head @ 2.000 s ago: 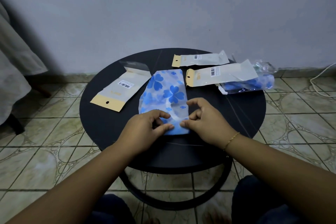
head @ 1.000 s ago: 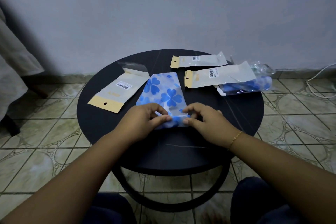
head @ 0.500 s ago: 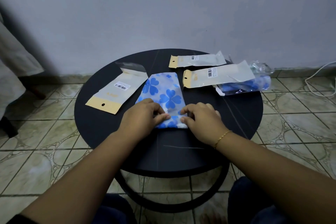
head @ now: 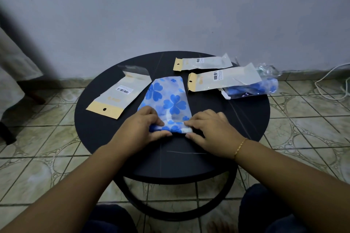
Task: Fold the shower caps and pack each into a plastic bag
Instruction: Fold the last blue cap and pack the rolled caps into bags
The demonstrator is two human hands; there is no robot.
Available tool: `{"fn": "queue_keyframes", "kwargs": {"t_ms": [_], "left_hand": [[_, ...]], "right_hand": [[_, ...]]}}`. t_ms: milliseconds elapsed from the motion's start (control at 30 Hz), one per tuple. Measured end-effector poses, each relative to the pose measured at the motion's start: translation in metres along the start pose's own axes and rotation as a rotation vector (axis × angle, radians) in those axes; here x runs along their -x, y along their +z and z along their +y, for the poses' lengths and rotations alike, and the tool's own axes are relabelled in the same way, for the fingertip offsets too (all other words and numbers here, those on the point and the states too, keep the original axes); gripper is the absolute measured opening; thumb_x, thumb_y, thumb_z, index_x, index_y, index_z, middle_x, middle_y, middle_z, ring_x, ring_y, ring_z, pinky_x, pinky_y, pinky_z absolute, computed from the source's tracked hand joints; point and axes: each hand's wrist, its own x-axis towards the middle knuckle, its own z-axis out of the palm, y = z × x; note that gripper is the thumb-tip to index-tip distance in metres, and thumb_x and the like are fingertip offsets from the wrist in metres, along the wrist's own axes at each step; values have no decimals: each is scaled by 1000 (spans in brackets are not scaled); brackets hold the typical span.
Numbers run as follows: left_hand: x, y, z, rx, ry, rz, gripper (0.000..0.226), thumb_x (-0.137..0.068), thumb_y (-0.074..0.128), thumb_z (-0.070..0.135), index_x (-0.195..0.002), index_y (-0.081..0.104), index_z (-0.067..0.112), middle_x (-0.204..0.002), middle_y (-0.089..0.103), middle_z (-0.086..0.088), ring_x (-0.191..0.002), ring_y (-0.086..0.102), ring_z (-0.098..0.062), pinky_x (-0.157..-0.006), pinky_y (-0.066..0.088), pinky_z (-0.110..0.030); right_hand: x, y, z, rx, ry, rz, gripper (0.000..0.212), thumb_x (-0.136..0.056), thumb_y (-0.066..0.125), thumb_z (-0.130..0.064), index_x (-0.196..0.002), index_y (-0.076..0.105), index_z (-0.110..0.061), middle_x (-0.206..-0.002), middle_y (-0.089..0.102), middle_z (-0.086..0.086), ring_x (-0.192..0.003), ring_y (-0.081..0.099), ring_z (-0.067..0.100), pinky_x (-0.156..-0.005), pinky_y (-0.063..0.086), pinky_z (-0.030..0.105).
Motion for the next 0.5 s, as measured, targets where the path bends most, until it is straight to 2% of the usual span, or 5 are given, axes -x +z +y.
{"fn": "queue_keyframes", "kwargs": {"t_ms": [133, 233, 300, 433, 500], "left_hand": [[1, 0, 5, -129, 33, 81, 58, -73, 47, 74, -81, 72, 22, -70, 52, 17, -68, 49, -3, -61, 40, -17], [-1, -4, 12, -51, -141, 82, 45, -70, 56, 68, -88, 65, 27, -74, 57, 15, -72, 52, -5, -63, 41, -16], [-3, -3, 13, 53, -262, 79, 45, -63, 59, 67, -82, 59, 26, -76, 62, 12, -75, 58, -6, -68, 47, -24], [-8, 0, 14, 67, -329, 89, 50, -57, 55, 73, -71, 63, 25, -70, 65, 8, -71, 60, -9, -66, 50, -32], [-12, 1, 15, -12, -330, 93, 44, -63, 60, 70, -69, 64, 26, -76, 63, 10, -73, 59, -8, -66, 48, -30]], "right_hand": [[-3, 1, 0, -132, 32, 89, 32, -94, 43, -43, -122, 55, -33, -107, 57, -10, -106, 44, 12, -84, 25, 29], [-7, 0, -1, -359, 122, 134, 18, -93, 47, -37, -108, 55, -30, -94, 60, -10, -98, 49, 10, -82, 23, 26], [-9, 0, -1, -464, 174, 139, 10, -93, 50, -33, -99, 56, -27, -89, 62, -6, -94, 53, 13, -84, 30, 29], [-15, 2, -2, -571, 276, 166, 10, -91, 56, -28, -93, 61, -21, -76, 59, -6, -81, 53, 13, -80, 40, 28], [-17, 5, -1, -548, 314, 170, 11, -90, 56, -27, -91, 63, -19, -78, 58, -6, -87, 51, 13, -79, 39, 26]]}}
